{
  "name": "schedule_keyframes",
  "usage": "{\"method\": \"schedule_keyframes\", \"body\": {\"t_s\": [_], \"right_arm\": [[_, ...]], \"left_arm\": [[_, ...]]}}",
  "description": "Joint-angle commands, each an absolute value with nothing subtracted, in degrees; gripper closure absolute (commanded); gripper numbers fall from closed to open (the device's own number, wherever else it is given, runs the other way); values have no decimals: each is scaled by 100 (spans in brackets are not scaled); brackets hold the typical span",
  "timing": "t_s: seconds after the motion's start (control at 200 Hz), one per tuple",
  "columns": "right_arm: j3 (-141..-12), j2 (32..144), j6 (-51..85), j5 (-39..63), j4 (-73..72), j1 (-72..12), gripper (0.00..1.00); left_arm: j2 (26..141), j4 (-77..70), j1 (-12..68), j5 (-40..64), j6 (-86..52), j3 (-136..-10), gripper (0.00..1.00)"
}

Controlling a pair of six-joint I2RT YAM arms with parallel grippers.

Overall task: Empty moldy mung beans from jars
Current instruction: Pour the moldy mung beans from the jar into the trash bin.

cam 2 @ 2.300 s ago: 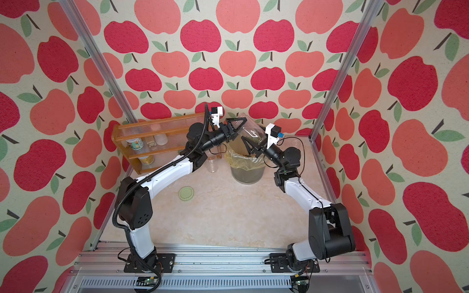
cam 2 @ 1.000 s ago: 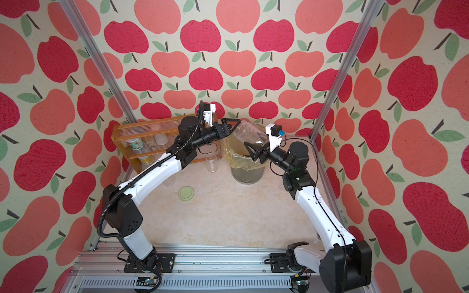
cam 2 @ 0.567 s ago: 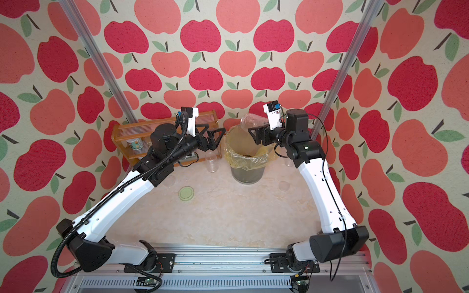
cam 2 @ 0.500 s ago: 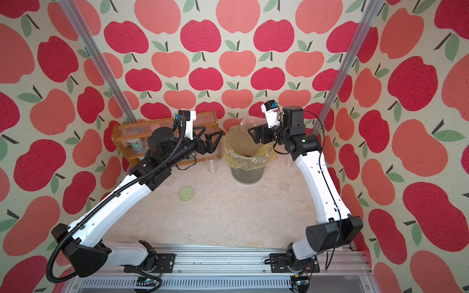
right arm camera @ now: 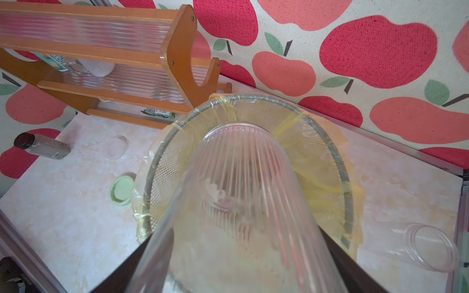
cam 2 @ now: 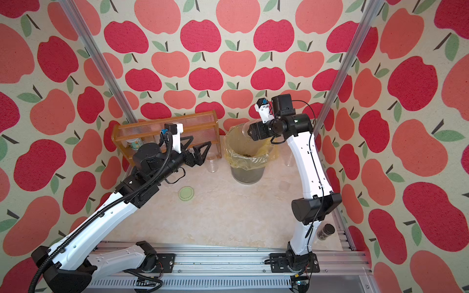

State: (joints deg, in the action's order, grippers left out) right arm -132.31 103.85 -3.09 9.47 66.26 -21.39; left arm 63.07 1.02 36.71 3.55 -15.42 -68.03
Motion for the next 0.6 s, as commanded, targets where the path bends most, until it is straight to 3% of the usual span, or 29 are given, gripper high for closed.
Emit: {"method": "schedule_keyframes", "body": {"t_s": [0.0, 0.205, 0.37, 0.52, 0.595], "right_arm": [[-13031, 10174, -476, 738, 6605, -2294, 57], [-13978, 10774, -377, 788, 6981, -2193, 58], [-12054, 9560, -55, 883, 5489, -2461, 59], [-13752, 10509, -313, 503, 6403, -2436, 60], [-13748, 10542, -292, 485, 6647, -2438, 61]], "left_arm": [[6066, -92, 3613, 168, -1465, -6571, 0], [6082, 0, 3533, 329, -1529, -6609, 0], [6006, 2, 3511, 257, -1512, -6505, 0], [6204, 98, 3459, 419, -1529, -6693, 0], [6205, 243, 3446, 474, -1530, -6785, 0]]}}
